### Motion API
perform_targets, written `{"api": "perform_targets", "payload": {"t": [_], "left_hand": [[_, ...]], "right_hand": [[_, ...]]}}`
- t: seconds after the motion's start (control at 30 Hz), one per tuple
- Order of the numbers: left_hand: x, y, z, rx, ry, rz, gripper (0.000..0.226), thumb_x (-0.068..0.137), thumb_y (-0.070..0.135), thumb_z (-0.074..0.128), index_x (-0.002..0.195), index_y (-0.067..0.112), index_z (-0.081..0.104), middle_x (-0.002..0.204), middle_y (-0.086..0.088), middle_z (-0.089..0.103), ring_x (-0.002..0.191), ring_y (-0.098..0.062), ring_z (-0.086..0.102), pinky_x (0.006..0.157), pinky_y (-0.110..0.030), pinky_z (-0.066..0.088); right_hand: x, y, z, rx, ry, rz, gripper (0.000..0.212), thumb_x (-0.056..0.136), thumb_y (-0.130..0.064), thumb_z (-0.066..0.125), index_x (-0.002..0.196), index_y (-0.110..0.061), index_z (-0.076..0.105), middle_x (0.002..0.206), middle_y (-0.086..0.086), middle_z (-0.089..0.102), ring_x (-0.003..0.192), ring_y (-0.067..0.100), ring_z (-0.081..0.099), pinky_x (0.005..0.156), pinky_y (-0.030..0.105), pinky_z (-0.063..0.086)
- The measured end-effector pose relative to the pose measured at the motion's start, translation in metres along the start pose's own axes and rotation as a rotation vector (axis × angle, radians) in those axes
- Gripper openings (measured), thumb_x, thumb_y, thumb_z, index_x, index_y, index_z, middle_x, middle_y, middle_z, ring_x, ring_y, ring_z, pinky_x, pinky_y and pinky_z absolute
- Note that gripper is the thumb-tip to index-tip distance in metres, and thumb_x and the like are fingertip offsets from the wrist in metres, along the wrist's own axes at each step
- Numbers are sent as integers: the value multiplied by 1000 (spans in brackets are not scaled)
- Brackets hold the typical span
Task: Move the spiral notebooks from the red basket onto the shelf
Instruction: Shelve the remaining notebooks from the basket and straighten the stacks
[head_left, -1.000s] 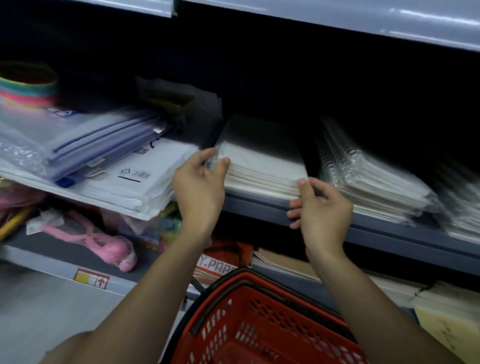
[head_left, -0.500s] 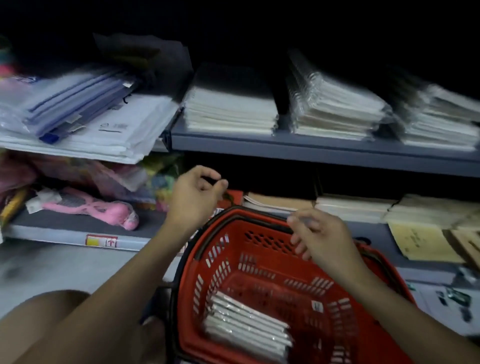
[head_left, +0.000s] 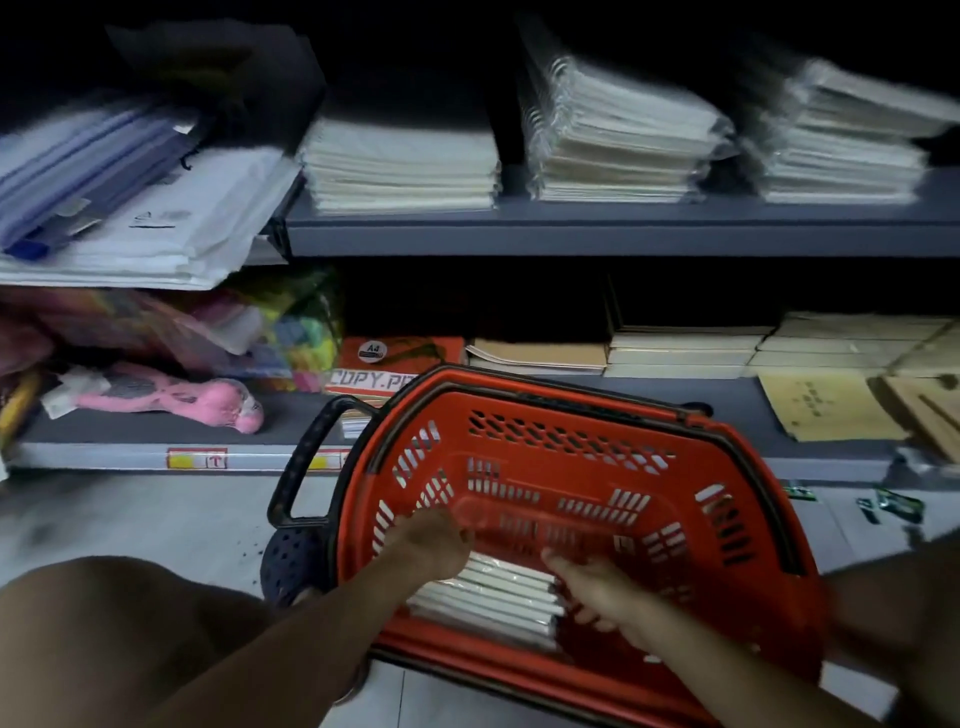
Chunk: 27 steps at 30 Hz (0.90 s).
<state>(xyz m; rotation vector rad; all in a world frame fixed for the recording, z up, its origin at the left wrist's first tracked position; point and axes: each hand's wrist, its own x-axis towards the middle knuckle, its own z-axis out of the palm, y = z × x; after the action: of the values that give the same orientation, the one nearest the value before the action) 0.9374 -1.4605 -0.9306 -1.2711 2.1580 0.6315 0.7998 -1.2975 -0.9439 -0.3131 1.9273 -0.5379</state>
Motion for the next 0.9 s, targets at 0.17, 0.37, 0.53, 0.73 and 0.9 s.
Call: {"api": "perform_targets", "payload": {"t": [0.17, 0.37, 0.53, 0.73, 0.9], "left_hand": [[19, -10, 0, -229, 32, -40, 48, 90, 48, 51, 107, 6, 68, 109, -12, 72, 96, -28, 71, 72, -29, 56], [5, -8, -3, -370, 38, -98, 28, 81, 42, 63, 86, 15, 70, 91, -4, 75, 84, -23, 72, 75, -32, 61], [-19, -7, -9, -869, 143, -132, 15, 83, 6, 72, 71, 15, 69, 76, 0, 69, 74, -19, 66, 61, -21, 52], [-72, -12, -26, -1467, -302, -132, 26, 80, -15, 53, 69, 6, 63, 78, -13, 58, 75, -22, 55, 80, -41, 55], [-99, -19, -50, -1742, -425, 54, 30, 80, -8, 61, 109, -7, 67, 111, -21, 71, 95, -33, 69, 69, -36, 63]], "right_hand": [[15, 6, 24, 168, 30, -29, 24, 96, -42, 53, 86, -23, 64, 96, -3, 59, 86, 13, 55, 77, 25, 44], [-6, 1, 17, 325, 37, 75, 23, 96, -30, 56, 80, -14, 64, 68, 3, 62, 58, 16, 58, 50, 18, 43], [-37, -3, -3, 573, 65, 71, 8, 92, -3, 58, 93, -2, 66, 82, 15, 68, 77, 27, 66, 63, 34, 57], [-81, -14, -45, 814, 98, -133, 16, 88, 19, 50, 98, 16, 63, 95, 27, 71, 83, 33, 71, 54, 37, 62], [-123, -35, -63, 843, 23, -339, 10, 89, 16, 55, 84, 16, 64, 88, 26, 73, 70, 24, 74, 59, 38, 63]]}}
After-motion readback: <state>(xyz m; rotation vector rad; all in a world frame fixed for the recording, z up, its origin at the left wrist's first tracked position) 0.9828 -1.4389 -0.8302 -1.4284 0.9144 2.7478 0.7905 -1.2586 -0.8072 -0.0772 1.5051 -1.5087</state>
